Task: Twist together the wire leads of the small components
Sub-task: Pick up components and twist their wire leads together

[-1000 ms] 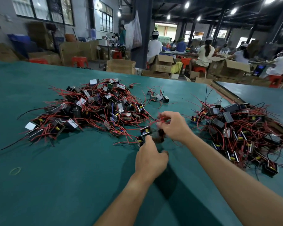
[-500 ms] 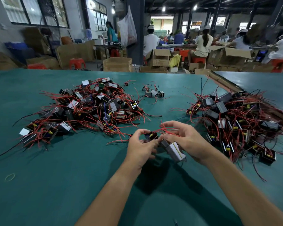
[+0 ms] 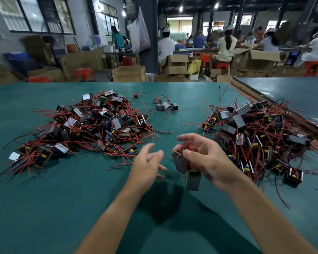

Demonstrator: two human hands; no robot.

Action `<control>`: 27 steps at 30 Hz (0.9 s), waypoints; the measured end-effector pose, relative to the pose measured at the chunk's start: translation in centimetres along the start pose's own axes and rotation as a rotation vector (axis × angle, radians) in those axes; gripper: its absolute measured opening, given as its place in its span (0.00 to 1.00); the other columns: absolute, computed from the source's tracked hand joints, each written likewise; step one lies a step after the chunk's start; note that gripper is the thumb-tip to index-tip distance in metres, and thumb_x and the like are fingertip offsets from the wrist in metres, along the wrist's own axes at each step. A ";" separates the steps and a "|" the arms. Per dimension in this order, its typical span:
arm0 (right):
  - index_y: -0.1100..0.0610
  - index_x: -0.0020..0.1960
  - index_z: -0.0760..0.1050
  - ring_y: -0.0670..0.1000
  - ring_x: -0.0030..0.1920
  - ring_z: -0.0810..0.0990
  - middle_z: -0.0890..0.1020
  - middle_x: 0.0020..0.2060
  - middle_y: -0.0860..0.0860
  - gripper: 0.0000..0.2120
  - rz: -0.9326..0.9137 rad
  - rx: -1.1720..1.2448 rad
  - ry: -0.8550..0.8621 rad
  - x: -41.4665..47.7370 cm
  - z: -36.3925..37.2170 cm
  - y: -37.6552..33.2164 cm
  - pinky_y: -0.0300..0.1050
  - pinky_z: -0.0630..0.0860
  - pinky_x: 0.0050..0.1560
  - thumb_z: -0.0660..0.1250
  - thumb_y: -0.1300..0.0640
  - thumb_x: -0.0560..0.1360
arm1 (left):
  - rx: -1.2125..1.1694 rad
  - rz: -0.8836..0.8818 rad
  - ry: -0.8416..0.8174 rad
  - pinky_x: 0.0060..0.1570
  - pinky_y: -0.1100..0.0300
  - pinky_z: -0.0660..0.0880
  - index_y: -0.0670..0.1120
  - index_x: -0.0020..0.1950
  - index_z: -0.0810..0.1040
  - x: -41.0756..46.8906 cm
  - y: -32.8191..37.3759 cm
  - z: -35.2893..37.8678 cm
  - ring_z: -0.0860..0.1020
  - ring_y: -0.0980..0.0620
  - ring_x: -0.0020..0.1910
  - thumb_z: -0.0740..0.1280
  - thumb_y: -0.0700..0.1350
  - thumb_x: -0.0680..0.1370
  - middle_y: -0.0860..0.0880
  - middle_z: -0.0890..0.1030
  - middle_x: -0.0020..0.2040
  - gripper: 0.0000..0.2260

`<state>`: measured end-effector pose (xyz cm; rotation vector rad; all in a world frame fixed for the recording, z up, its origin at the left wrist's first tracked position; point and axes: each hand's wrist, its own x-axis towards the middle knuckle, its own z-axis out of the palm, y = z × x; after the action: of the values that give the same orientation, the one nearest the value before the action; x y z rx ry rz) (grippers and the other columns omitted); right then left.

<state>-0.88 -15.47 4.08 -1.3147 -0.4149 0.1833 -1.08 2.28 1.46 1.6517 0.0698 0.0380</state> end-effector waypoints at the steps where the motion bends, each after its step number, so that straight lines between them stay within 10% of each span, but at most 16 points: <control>1: 0.58 0.55 0.78 0.51 0.45 0.82 0.84 0.46 0.55 0.13 0.014 0.065 -0.058 -0.2 0.0 0.0 0.44 0.81 0.44 0.69 0.64 0.72 | -0.036 -0.050 -0.091 0.36 0.53 0.80 0.46 0.71 0.69 -0.4 0.3 0.2 0.81 0.50 0.37 0.63 0.47 0.81 0.46 0.81 0.54 0.18; 4: 0.56 0.52 0.82 0.52 0.46 0.82 0.84 0.48 0.55 0.11 0.067 0.113 -0.147 -0.3 -0.1 0.0 0.47 0.80 0.47 0.67 0.63 0.72 | -0.212 -0.204 -0.323 0.34 0.53 0.81 0.41 0.61 0.76 -1.1 0.7 0.3 0.81 0.44 0.35 0.67 0.50 0.78 0.39 0.81 0.49 0.16; 11: 0.60 0.51 0.80 0.53 0.38 0.83 0.85 0.44 0.60 0.09 0.170 0.114 -0.016 0.0 -1.0 -0.5 0.46 0.82 0.39 0.68 0.59 0.72 | -0.235 -0.147 -0.124 0.30 0.60 0.80 0.37 0.57 0.77 -0.4 0.5 -0.7 0.80 0.52 0.29 0.64 0.26 0.75 0.41 0.82 0.43 0.14; 15: 0.62 0.53 0.79 0.55 0.39 0.82 0.83 0.44 0.59 0.10 0.161 0.261 -0.092 0.1 -0.7 -0.2 0.47 0.81 0.42 0.67 0.61 0.74 | -0.058 -0.026 -0.442 0.35 0.58 0.78 0.47 0.62 0.77 -1.0 0.1 -1.0 0.82 0.47 0.42 0.66 0.25 0.72 0.48 0.83 0.56 0.24; 18: 0.60 0.53 0.81 0.56 0.41 0.82 0.82 0.45 0.59 0.10 0.158 0.337 -0.168 0.0 -0.4 -0.1 0.48 0.80 0.43 0.64 0.60 0.74 | 0.046 0.039 -0.600 0.34 0.58 0.77 0.46 0.55 0.80 -1.7 -0.1 -0.5 0.81 0.48 0.41 0.71 0.29 0.71 0.48 0.84 0.47 0.17; 27: 0.56 0.56 0.78 0.55 0.41 0.77 0.83 0.53 0.61 0.08 0.257 -0.097 0.311 1.4 -1.4 0.9 0.56 0.75 0.51 0.65 0.62 0.79 | -0.085 -0.050 0.169 0.20 0.64 0.71 0.38 0.53 0.74 0.1 0.0 -0.6 0.73 0.53 0.19 0.69 0.37 0.77 0.43 0.81 0.33 0.07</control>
<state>1.07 -15.99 3.20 -1.4628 0.0103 0.1711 -1.04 2.86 1.51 1.5591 0.2351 0.1410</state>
